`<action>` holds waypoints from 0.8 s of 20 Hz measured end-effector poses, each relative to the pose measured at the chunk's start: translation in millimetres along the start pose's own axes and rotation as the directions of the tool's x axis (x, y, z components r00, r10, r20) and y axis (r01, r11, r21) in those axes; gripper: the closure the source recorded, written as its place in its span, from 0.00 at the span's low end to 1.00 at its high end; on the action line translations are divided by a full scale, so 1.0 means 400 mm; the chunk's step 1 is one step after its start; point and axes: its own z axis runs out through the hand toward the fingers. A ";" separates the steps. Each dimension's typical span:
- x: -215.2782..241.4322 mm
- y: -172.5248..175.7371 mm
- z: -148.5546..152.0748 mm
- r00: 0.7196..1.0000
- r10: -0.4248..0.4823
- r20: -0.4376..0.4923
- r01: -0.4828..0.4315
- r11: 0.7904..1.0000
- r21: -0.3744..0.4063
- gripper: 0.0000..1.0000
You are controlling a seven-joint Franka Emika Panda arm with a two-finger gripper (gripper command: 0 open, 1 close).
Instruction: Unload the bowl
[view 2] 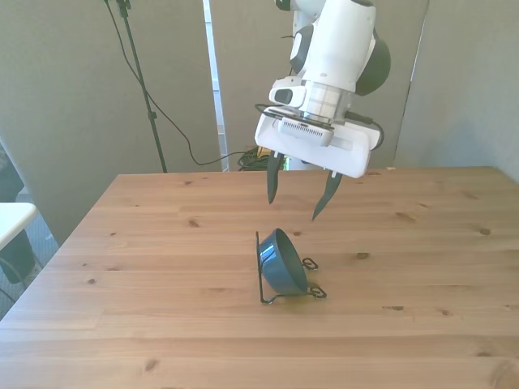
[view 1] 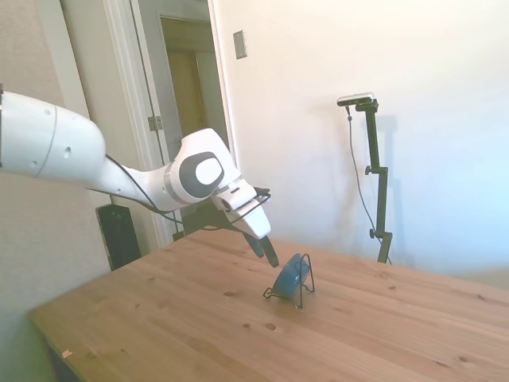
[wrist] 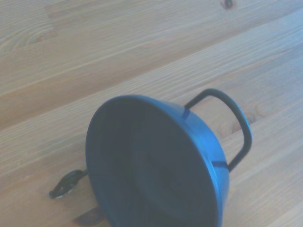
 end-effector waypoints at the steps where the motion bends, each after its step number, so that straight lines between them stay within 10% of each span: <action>1: 0.001 -0.011 0.012 1.000 -0.001 0.000 0.001 1.000 -0.006 0.00; 16: 0.051 -0.015 0.126 0.999 0.030 -0.014 -0.031 0.995 -0.097 0.00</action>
